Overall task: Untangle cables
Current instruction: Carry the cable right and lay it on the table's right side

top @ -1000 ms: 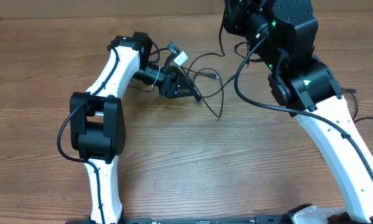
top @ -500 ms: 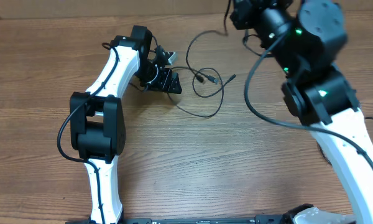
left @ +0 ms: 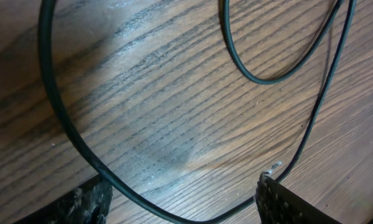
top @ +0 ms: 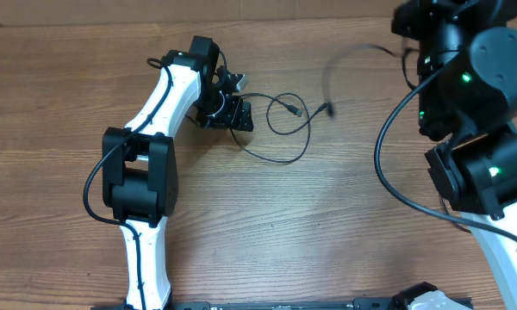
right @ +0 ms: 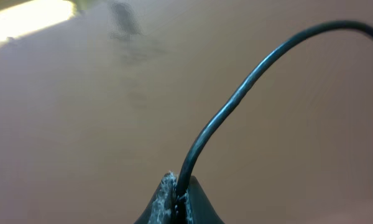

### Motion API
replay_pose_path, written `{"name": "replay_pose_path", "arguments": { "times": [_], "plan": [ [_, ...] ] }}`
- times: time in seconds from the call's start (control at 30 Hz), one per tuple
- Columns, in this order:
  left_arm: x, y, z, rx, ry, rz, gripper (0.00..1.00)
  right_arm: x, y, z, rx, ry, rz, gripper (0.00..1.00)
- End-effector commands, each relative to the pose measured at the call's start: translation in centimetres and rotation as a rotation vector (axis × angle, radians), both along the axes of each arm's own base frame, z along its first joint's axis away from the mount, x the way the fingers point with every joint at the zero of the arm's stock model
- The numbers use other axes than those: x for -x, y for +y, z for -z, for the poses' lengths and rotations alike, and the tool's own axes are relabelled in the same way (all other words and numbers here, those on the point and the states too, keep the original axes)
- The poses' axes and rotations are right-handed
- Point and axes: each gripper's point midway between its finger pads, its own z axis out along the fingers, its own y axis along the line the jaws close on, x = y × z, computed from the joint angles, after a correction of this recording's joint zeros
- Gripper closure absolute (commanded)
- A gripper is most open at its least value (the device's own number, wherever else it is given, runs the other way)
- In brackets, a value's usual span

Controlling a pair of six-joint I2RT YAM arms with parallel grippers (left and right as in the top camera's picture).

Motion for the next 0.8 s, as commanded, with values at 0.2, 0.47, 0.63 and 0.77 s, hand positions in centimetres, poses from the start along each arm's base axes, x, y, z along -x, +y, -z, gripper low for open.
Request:
{"name": "replay_pose_path", "arguments": {
  "times": [0.2,0.47,0.63,0.77],
  "plan": [
    [0.0,-0.2,0.4,-0.007,0.009,-0.006,0.25,4.2,-16.7,5.2,0.114,0.283,0.723,0.96],
    [0.0,-0.2,0.4,-0.007,0.007,-0.006,0.25,6.7,-23.1,13.5,-0.26,0.441,0.78,0.96],
    [0.0,-0.2,0.4,-0.006,0.008,-0.006,0.25,3.5,-22.7,19.4,-0.468,0.596,0.563,0.96],
    [0.0,-0.2,0.4,-0.007,0.008,-0.006,0.25,1.0,-21.0,24.2,-0.58,0.747,0.41,0.96]
  ]
}}
